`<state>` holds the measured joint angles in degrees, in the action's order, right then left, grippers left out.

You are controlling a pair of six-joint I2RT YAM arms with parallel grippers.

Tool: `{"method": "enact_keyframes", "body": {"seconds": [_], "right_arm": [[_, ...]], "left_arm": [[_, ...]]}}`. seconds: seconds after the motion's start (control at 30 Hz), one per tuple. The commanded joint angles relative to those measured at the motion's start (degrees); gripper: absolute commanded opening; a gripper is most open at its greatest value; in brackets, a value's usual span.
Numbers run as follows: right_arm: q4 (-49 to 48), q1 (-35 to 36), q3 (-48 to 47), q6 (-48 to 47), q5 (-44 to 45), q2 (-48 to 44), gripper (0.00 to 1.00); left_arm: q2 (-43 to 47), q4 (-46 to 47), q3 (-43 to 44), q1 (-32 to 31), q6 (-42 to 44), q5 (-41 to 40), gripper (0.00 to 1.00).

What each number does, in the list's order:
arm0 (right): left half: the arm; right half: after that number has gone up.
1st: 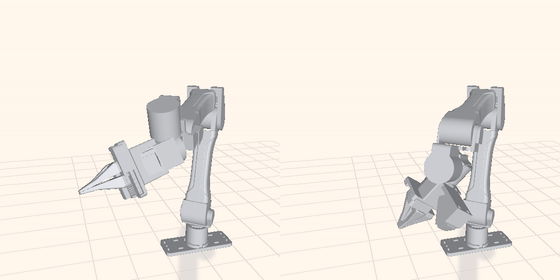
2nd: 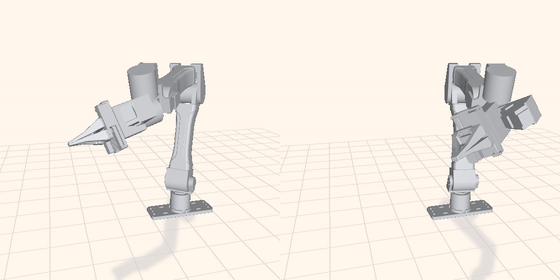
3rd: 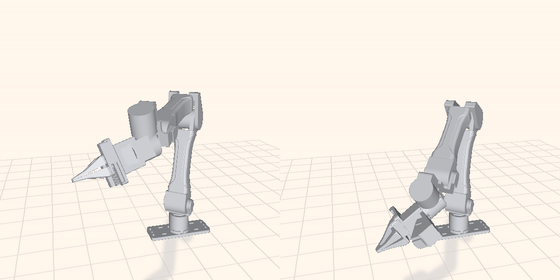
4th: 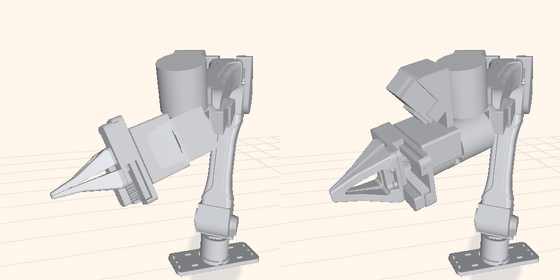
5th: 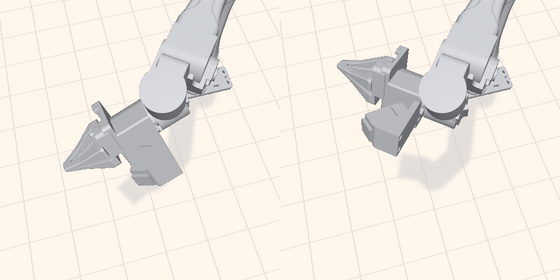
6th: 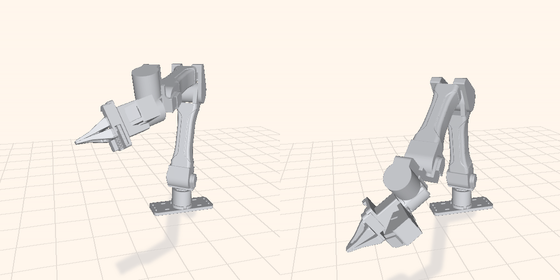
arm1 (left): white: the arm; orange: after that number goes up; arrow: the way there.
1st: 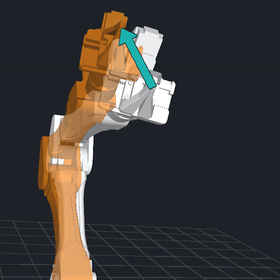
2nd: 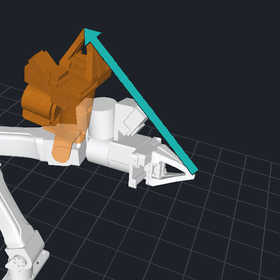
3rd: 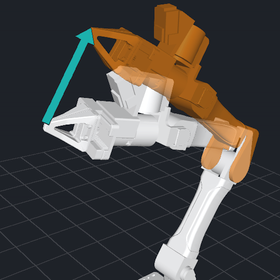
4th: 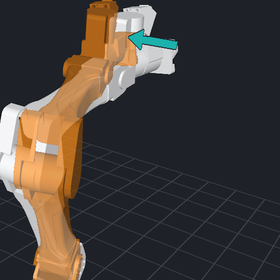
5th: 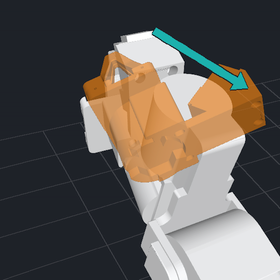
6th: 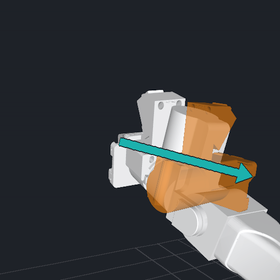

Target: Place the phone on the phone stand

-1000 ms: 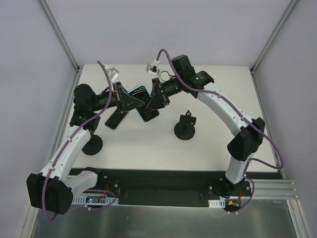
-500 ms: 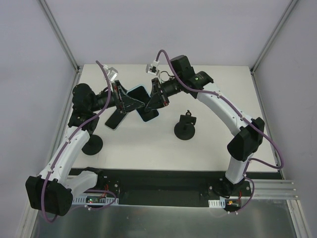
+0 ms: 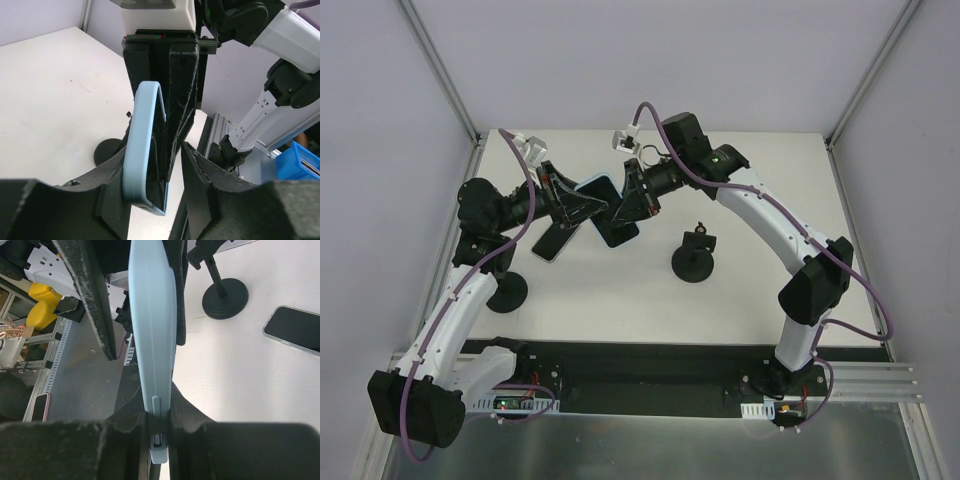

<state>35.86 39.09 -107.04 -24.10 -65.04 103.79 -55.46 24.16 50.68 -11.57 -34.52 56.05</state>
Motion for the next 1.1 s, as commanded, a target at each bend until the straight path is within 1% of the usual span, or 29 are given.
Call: {"method": "enact_keyframes", "body": {"seconds": [0.0,0.17,0.23,0.27,0.3,0.33,0.43,0.63,0.7,0.73,0.77,0.83,0.87,0.9,0.93,0.97,1.0,1.03,1.07], "right_arm": [[-0.09,0.72,-2.37,-1.48,-1.15,-0.78,0.01],[0.79,0.9,-3.17,-1.66,-0.71,-0.08,0.01],[0.97,0.9,-3.35,-1.65,-0.62,0.01,0.01],[0.97,1.07,-3.35,-1.65,-0.71,0.01,0.01],[0.97,0.99,-3.35,-1.65,-0.62,-0.08,0.01],[0.97,0.99,-3.43,-1.65,-0.62,-0.08,0.01],[0.97,1.16,-3.61,-1.57,-0.18,-0.17,0.01],[1.06,1.51,-3.87,-1.39,0.0,-0.25,0.01],[1.06,1.6,-3.96,-1.3,0.08,-0.17,0.01],[1.06,1.6,-4.14,-1.22,0.17,-0.25,0.01],[1.06,1.69,-4.14,-1.04,0.35,-0.25,0.04],[1.15,1.6,-4.23,-0.43,1.84,-0.34,0.24],[1.49,1.69,-4.14,-0.51,2.54,-0.86,0.47],[2.28,1.69,-3.62,-0.6,4.89,-1.22,0.57],[2.72,1.69,-3.17,-0.69,6.83,-1.74,0.64],[3.34,1.6,-2.56,-0.77,8.94,-3.14,0.74],[4.65,1.52,-2.12,-1.04,13.49,-3.94,0.78],[5.44,1.43,-0.81,-1.21,15.97,-4.81,0.83],[6.24,1.17,-0.62,-1.13,18.69,-6.65,0.94]], "left_arm": [[-0.26,4.84,0.83,-0.29,-1.6,1.34,0.37],[-0.44,4.84,0.83,-0.29,-1.78,1.96,0.41],[-0.52,4.93,0.83,-0.29,-1.69,2.22,0.36],[-0.7,4.93,1.0,-0.38,-1.77,2.48,0.31],[-0.79,4.93,1.0,-0.29,-1.78,2.83,0.24],[-0.96,4.93,1.09,-0.38,-1.78,3.1,0.21],[-1.49,4.93,1.27,-0.73,-1.95,3.45,0.18],[-2.02,4.93,1.36,-1.26,-2.04,4.15,0.19],[-2.19,4.93,1.62,-1.52,-1.86,4.76,0.13],[-2.19,4.93,1.71,-1.7,-1.86,4.94,0.06],[-2.02,4.93,1.71,-1.79,-1.78,4.94,0.0],[-1.49,4.84,1.27,-1.87,-1.43,4.16,0.0],[-0.45,4.67,0.92,-1.87,-1.16,2.59,0.0],[0.09,3.36,0.83,-1.87,-0.81,1.7,0.0],[0.53,2.22,0.92,-1.87,0.41,1.0,0.0],[1.4,1.25,1.09,-1.87,0.94,0.03,0.0],[1.84,0.28,1.09,-1.79,1.38,-1.98,0.0],[2.28,-1.9,1.27,-1.79,2.69,-3.13,0.0],[3.25,-2.88,1.44,-1.79,3.49,-4.01,0.0]]}}
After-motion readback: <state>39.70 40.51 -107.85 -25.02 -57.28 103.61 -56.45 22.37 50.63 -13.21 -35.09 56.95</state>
